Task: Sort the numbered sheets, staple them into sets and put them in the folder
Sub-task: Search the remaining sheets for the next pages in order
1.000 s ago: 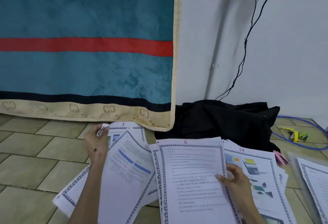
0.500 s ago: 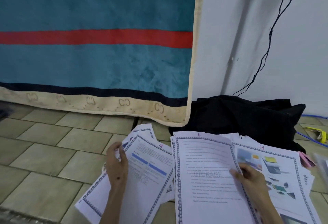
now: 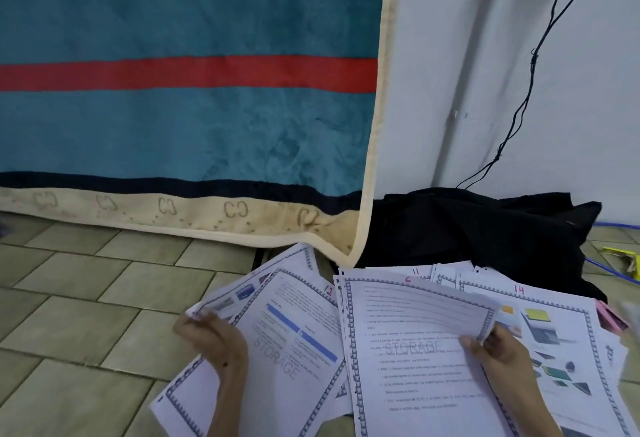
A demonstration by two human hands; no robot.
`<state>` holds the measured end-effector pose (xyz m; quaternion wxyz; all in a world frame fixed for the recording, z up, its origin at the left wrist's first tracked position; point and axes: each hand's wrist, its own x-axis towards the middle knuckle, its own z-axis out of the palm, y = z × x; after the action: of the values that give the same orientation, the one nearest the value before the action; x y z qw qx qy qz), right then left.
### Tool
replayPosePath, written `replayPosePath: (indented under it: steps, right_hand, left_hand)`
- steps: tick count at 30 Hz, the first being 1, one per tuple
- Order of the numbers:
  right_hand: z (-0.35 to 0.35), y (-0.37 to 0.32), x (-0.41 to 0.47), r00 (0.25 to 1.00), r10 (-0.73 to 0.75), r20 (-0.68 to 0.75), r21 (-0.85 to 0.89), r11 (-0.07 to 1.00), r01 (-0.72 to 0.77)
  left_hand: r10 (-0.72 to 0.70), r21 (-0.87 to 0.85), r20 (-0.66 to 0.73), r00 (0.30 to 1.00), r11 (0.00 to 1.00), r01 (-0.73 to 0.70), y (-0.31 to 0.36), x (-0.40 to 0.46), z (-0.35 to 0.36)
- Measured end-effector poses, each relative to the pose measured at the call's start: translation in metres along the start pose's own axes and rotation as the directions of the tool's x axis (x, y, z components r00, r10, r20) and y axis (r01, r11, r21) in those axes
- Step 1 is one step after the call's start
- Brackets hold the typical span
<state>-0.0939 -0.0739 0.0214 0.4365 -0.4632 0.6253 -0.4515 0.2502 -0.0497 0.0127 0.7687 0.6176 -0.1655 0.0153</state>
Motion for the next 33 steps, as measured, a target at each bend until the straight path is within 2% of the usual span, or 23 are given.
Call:
replayPosePath:
  steps: [3, 6, 8, 10, 11, 13, 14, 15, 16, 17, 19, 21, 24, 27, 31, 33]
  right_hand:
    - [0.0, -0.001, 0.0, 1.0, 0.007, -0.009, 0.002, 1.0, -0.007]
    - [0.001, -0.004, -0.001, 1.0, 0.017, -0.008, 0.023, 1.0, -0.017]
    - [0.001, -0.004, 0.0, 1.0, 0.026, -0.002, 0.029, 0.999, -0.025]
    - [0.002, -0.002, 0.002, 0.999, 0.044, -0.018, 0.057, 0.997, -0.043]
    - [0.002, -0.001, 0.003, 0.998, 0.053, -0.03, 0.071, 0.996, -0.051]
    - [0.001, 0.0, 0.004, 0.996, 0.069, -0.05, 0.079, 0.995, -0.065]
    - [0.001, -0.002, 0.005, 0.996, 0.072, -0.052, 0.069, 0.995, -0.068]
    - [0.0, -0.004, 0.006, 0.996, 0.066, -0.056, 0.043, 0.997, -0.064]
    - [-0.002, -0.006, 0.008, 0.996, 0.056, -0.069, 0.005, 0.998, -0.056]
    - [-0.005, -0.007, 0.01, 0.996, 0.035, -0.086, -0.042, 0.998, -0.039]
    - [-0.01, -0.009, 0.016, 0.992, 0.013, -0.122, -0.156, 0.987, -0.032]
    - [-0.013, -0.007, 0.02, 0.991, 0.014, -0.132, -0.257, 0.965, -0.048]
    - [-0.011, -0.006, 0.021, 0.99, 0.028, -0.135, -0.324, 0.943, -0.071]
    - [-0.01, -0.003, 0.022, 0.991, 0.03, -0.134, -0.287, 0.955, -0.068]
    - [-0.012, 0.005, 0.025, 0.982, 0.095, -0.161, -0.248, 0.96, -0.133]
    - [-0.014, 0.005, 0.025, 0.986, 0.107, -0.132, -0.24, 0.961, -0.136]
  left_hand:
    - [-0.029, -0.09, -0.152, 0.988, 0.996, 0.016, -0.012, 0.009, -0.003]
    - [-0.122, -0.149, -0.16, 0.98, 0.984, 0.098, -0.017, 0.013, -0.007]
    - [-0.075, -0.104, -0.06, 0.995, 0.992, 0.069, -0.018, 0.012, -0.008]
    - [0.06, 0.05, 0.182, 0.982, 0.996, -0.07, -0.017, 0.008, -0.008]
    - [0.153, 0.136, 0.343, 0.927, 0.968, -0.21, -0.02, 0.006, -0.008]
    - [0.287, 0.22, 0.621, 0.729, 0.829, -0.514, -0.027, 0.002, -0.005]
    - [0.302, 0.24, 0.701, 0.647, 0.753, -0.612, -0.033, 0.001, -0.003]
    - [0.269, 0.255, 0.752, 0.602, 0.724, -0.641, -0.038, 0.0, -0.001]
    - [0.227, 0.289, 0.763, 0.605, 0.718, -0.634, -0.039, -0.002, 0.002]
    - [0.169, 0.333, 0.747, 0.643, 0.742, -0.581, -0.035, -0.003, 0.003]
    - [0.016, 0.405, 0.682, 0.731, 0.824, -0.397, -0.025, -0.006, 0.006]
    - [-0.098, 0.421, 0.659, 0.746, 0.869, -0.258, -0.017, -0.006, 0.008]
    - [-0.089, 0.436, 0.662, 0.745, 0.853, -0.285, -0.011, -0.001, 0.009]
    - [-0.117, 0.49, 0.63, 0.767, 0.827, -0.276, -0.008, 0.006, 0.01]
    - [-0.226, 0.485, 0.513, 0.828, 0.872, -0.063, 0.001, 0.002, 0.009]
    - [-0.217, 0.439, 0.447, 0.868, 0.899, -0.001, 0.003, -0.002, 0.008]
